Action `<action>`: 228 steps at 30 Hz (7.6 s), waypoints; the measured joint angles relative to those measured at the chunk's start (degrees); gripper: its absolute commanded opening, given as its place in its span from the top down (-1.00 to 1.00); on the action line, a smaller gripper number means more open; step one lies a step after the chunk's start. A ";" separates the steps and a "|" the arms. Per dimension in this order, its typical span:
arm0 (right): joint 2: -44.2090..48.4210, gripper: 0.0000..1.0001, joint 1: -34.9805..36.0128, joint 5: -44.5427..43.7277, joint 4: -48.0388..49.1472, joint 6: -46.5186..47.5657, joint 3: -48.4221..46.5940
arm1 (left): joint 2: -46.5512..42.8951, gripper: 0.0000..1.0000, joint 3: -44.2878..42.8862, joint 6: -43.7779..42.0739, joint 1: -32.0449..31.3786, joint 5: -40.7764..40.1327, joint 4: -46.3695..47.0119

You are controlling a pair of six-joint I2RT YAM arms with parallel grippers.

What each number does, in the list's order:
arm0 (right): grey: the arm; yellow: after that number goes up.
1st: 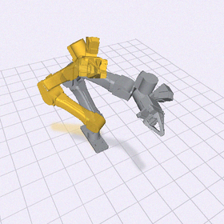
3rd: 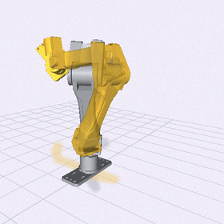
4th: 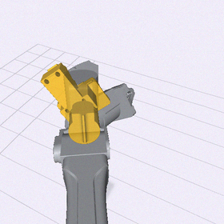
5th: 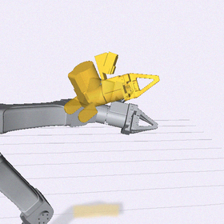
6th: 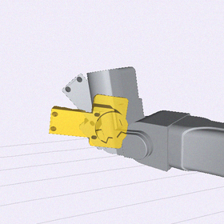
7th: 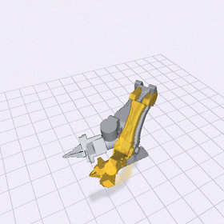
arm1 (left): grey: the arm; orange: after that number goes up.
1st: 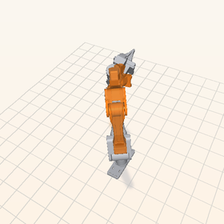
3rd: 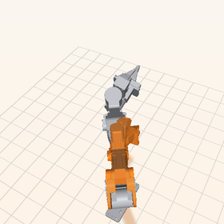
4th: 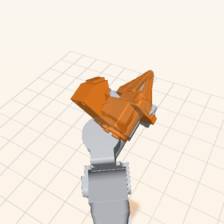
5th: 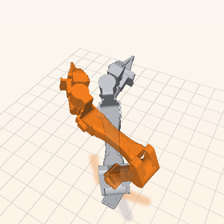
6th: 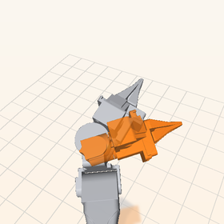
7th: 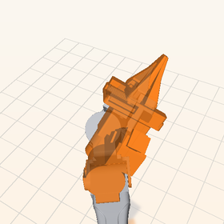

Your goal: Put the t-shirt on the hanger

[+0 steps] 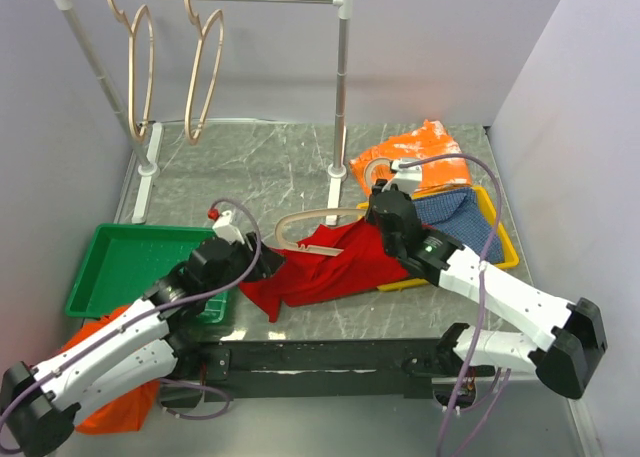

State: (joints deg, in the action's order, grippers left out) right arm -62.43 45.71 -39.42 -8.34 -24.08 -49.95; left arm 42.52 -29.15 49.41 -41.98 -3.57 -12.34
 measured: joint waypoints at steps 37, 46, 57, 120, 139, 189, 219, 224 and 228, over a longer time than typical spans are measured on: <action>-5.35 1.00 0.00 -5.53 -3.98 -3.34 -3.74 | 23.89 0.57 -0.13 2.27 -21.22 -21.75 18.64; -5.35 1.00 0.00 -5.53 -4.37 -3.37 -3.74 | 28.35 0.47 -1.73 2.43 -22.56 -22.58 18.10; -5.27 1.00 0.00 -6.71 -4.59 -2.99 -3.74 | 26.25 0.98 -2.93 5.68 -23.12 -29.22 15.08; -3.26 1.00 16.00 -5.29 28.13 43.78 -15.80 | 19.65 0.85 -65.94 -23.12 0.50 1.57 -33.75; -3.89 1.00 16.94 -0.35 17.31 38.93 -21.94 | 22.49 0.72 -66.42 -30.56 0.57 15.56 -33.62; -5.33 1.00 -8.74 24.06 0.72 13.88 -31.30 | 10.08 -0.50 -47.74 -38.51 0.68 9.64 -22.93; -3.89 1.00 -3.48 25.40 2.69 21.59 -27.45 | 17.38 -0.34 -59.28 -47.32 0.39 11.78 -31.61; -3.89 1.00 -3.48 25.57 2.69 21.90 -27.45 | 16.96 0.28 -59.60 -47.54 0.37 13.92 -32.76; -3.89 1.00 -3.48 26.27 2.71 22.08 -27.45 | 17.51 0.45 -59.60 -48.17 0.33 15.56 -33.03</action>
State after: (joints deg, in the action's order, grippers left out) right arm -66.32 42.24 -13.15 -5.63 -2.00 -77.41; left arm 60.03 -88.75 1.23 -41.65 11.99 -45.36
